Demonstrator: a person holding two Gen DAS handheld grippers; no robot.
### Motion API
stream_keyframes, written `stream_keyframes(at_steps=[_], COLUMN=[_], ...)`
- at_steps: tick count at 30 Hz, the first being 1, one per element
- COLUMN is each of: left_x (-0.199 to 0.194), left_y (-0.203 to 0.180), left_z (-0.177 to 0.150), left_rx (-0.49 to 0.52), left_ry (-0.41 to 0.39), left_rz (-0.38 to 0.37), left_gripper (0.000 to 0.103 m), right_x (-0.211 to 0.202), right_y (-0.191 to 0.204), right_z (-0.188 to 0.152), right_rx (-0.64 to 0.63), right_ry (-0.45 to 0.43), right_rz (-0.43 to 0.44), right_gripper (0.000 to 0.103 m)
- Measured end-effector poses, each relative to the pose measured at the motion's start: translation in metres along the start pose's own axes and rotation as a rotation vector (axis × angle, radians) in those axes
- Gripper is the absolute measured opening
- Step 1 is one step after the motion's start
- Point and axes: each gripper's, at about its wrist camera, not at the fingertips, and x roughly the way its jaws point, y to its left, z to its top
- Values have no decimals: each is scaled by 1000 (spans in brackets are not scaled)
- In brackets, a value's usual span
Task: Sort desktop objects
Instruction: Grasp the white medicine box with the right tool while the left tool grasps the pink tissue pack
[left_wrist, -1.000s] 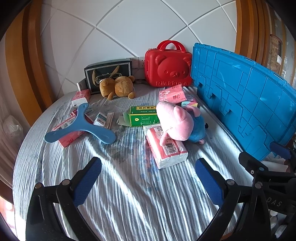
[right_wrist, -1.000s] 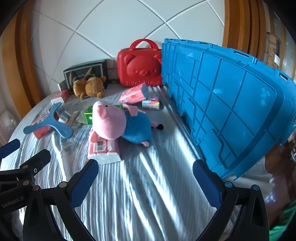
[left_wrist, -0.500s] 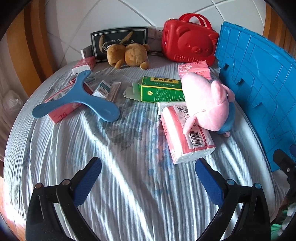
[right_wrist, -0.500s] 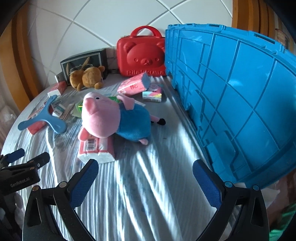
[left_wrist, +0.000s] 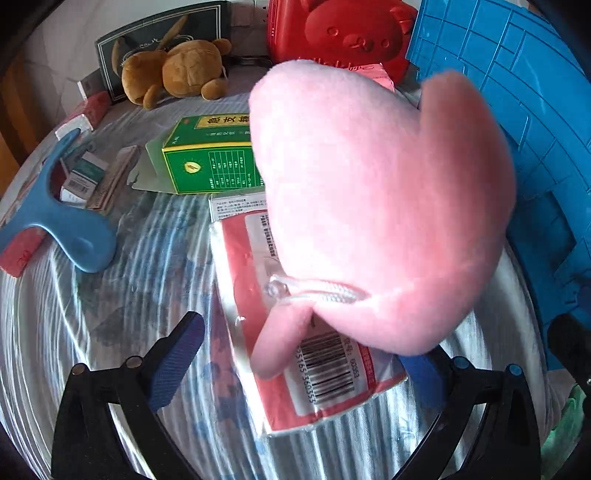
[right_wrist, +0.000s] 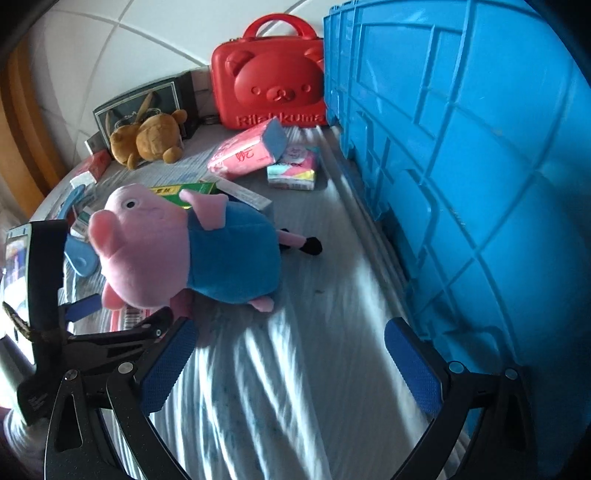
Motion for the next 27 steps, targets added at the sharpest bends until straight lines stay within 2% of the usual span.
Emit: stream_keyframes(at_steps=[2, 4, 6, 7, 10, 13, 18, 20, 21, 25, 27], left_x=[-4, -12, -18, -18, -21, -18, 23, 22, 18, -2, -6], left_y=[11, 26, 48, 61, 73, 61, 67, 80, 87, 128, 141], left_z=[2, 3, 4, 7, 10, 19, 43, 49, 52, 64, 67], left_rx=[5, 3, -14, -20, -3, 61, 50, 11, -2, -99, -113], left_ry=[-17, -39, -59, -60, -42, -29, 71, 54, 42, -24, -26], left_rz=[23, 68, 148, 162, 134, 133, 159, 170, 199, 297, 290], left_gripper=[96, 84, 84, 84, 84, 84, 86, 80, 79, 79, 79], right_x=[8, 13, 12, 10, 10, 15, 34, 43, 48, 72, 90], right_y=[2, 6, 12, 16, 25, 33, 44, 45, 46, 46, 47], right_z=[3, 9, 18, 25, 42, 57, 82, 93, 98, 119, 129], right_rx=[2, -5, -19, -31, -47, -58, -113, -124, -128, -149, -163], right_ry=[18, 21, -2, -22, -60, -74, -58, -53, -52, -29, -1], right_rz=[10, 22, 28, 31, 47, 47, 32, 28, 26, 31, 33], right_gripper=[103, 103, 103, 103, 103, 103, 103, 103, 103, 103, 103])
